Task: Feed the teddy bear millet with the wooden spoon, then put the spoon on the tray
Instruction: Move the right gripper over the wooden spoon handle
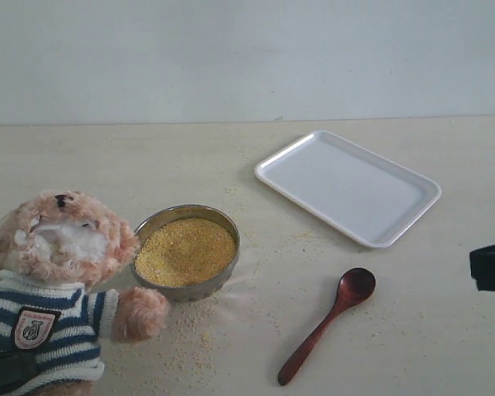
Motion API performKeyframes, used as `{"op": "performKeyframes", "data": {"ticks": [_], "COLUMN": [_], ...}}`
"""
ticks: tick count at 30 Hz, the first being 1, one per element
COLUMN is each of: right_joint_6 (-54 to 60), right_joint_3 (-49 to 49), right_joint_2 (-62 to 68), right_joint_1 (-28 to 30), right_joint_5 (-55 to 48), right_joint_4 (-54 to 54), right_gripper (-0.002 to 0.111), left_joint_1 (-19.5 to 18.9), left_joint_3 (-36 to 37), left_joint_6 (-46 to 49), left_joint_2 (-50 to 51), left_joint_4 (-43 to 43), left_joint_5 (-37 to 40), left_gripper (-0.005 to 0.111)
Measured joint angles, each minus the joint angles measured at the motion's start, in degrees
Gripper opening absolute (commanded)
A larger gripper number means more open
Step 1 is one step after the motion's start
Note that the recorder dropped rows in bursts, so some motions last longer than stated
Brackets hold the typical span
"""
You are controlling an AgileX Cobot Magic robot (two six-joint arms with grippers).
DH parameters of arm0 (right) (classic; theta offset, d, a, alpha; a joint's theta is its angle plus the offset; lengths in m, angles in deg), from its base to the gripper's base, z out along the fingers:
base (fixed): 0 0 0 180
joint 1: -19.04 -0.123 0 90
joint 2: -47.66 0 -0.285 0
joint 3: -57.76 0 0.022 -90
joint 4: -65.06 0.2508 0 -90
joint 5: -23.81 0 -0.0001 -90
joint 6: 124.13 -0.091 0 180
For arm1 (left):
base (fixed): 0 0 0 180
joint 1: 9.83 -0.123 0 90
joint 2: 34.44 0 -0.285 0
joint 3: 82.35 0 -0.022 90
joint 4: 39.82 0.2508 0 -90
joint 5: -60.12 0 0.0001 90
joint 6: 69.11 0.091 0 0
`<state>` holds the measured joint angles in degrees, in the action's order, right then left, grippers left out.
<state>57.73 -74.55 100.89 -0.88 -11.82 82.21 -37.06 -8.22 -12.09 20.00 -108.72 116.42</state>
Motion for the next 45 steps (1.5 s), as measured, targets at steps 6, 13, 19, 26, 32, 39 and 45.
{"op": "performKeyframes", "data": {"ticks": [6, 13, 19, 26, 32, 39, 45], "right_joint_6": [-0.32, 0.80, 10.66, 15.19, 14.49, 8.04, 9.15], "right_joint_3": [0.00, 0.00, 0.00, -0.79, -5.92, -11.54, -12.71], "right_joint_2": [3.83, 3.86, 5.51, 13.75, 26.70, 37.39, 40.37], "right_joint_1": [0.00, 0.00, -1.39, -9.51, -17.33, -19.85, -20.04], "right_joint_5": [-1.01, -1.60, -4.15, 0.72, 4.67, 6.64, 1.59], "right_joint_4": [0.09, 0.98, 7.61, 9.15, 8.70, 2.14, -9.52], "right_gripper": [0.000, 0.000, 0.000, 0.000, 0.000, 0.000, 0.000], "left_joint_1": [0.00, 0.00, 0.00, 0.00, 0.00, 0.00, 0.00], "left_joint_3": [0.00, 0.00, 0.00, 0.00, 0.00, 0.00, 0.00], "left_joint_6": [0.00, 0.00, 0.00, 0.00, 0.00, 0.00, 0.00], "left_joint_2": [0.00, 0.00, 0.00, 0.00, 0.00, 0.00, 0.00], "left_joint_4": [0.00, 0.00, 0.00, 0.00, 0.00, 0.00, 0.00], "left_joint_5": [-0.11, -0.11, -0.22, -0.22, -0.22, -0.22, -0.22], "left_gripper": [0.005, 0.005, 0.005, 0.005, 0.005, 0.005, 0.005]}}
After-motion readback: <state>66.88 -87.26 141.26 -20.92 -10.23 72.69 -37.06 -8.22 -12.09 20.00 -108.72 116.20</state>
